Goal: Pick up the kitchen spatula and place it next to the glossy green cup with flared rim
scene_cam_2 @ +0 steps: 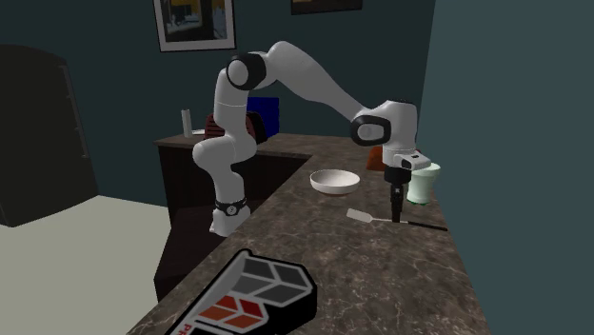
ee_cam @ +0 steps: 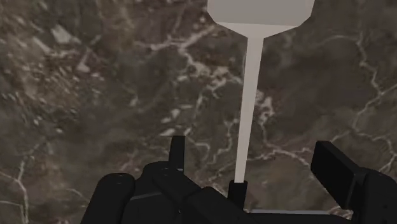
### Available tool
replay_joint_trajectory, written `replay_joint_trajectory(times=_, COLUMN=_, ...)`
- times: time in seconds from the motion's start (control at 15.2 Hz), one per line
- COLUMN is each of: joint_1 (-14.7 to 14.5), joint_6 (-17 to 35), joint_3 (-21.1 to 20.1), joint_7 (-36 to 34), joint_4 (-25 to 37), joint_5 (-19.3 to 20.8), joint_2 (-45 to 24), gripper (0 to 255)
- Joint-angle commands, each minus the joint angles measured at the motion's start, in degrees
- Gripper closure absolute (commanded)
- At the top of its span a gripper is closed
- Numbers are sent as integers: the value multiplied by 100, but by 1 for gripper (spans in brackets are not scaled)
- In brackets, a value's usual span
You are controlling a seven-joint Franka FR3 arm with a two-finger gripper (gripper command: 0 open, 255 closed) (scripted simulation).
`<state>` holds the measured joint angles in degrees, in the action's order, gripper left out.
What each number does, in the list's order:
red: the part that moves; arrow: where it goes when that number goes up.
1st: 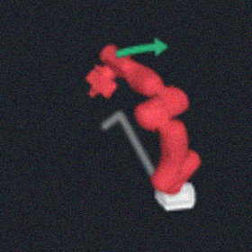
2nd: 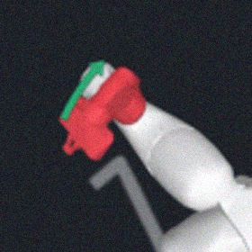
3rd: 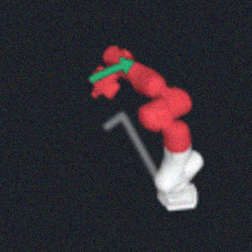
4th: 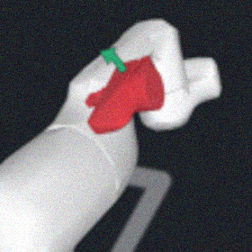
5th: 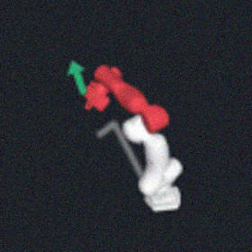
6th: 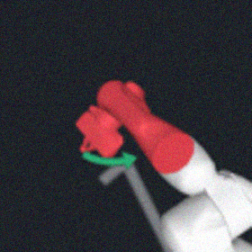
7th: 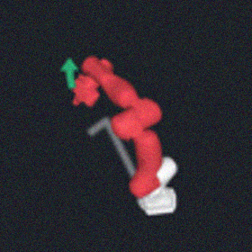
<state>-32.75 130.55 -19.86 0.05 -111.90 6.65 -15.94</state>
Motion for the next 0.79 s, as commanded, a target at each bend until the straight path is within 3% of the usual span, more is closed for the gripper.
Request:
replay_joint_trajectory(times=0.0, joint_1=0, joint_6=0, joint_3=0, joint_7=0, joint_4=0, joint_5=0, joint_2=0, gripper=0)
replay_joint_trajectory(times=0.33, joint_1=59, joint_6=-612, joint_3=-61, joint_7=128, joint_4=240, joint_5=-195, joint_2=399, gripper=0)
replay_joint_trajectory(times=0.73, joint_1=58, joint_6=-612, joint_3=-59, joint_7=128, joint_4=240, joint_5=-196, joint_2=399, gripper=0)
